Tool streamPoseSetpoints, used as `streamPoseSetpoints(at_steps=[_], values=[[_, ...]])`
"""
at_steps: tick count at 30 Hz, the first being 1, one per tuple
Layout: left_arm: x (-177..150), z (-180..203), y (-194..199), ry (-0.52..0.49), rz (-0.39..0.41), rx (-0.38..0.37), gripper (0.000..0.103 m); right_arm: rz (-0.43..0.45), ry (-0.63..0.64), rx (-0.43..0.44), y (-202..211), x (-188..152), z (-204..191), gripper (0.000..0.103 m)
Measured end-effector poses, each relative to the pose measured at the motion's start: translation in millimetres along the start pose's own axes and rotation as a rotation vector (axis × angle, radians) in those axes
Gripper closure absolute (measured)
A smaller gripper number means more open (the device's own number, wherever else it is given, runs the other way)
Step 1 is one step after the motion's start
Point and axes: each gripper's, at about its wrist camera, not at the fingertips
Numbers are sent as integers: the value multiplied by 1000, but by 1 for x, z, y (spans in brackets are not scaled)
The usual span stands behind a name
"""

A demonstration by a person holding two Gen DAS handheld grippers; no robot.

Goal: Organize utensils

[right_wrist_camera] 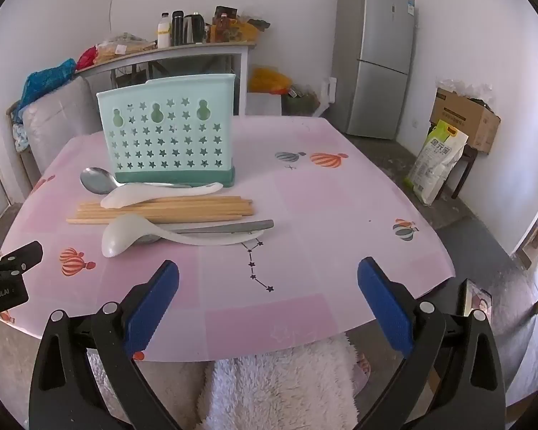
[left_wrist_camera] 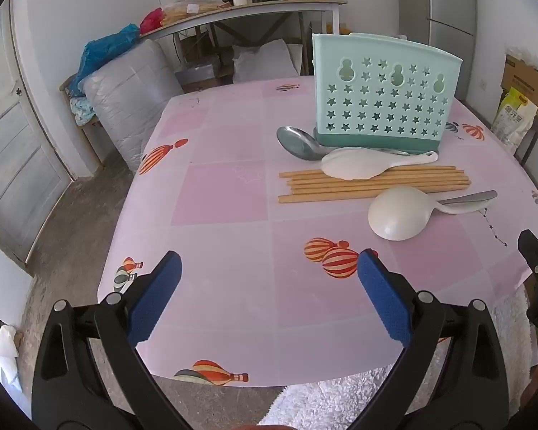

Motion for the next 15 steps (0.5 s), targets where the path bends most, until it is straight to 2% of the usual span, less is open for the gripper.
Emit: streamPoseSetpoints(at_steps=[15], values=[[-2,0,-5,9,-16,-4,9,2,-3,-1,-1,1,-1,6]])
Point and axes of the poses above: each gripper's, at about its wrist camera, not at the fingertips, and y roughly against the way its jaws point, z to its right, x to its top, and after that the axes turned 4 degrees about -x, right-handed
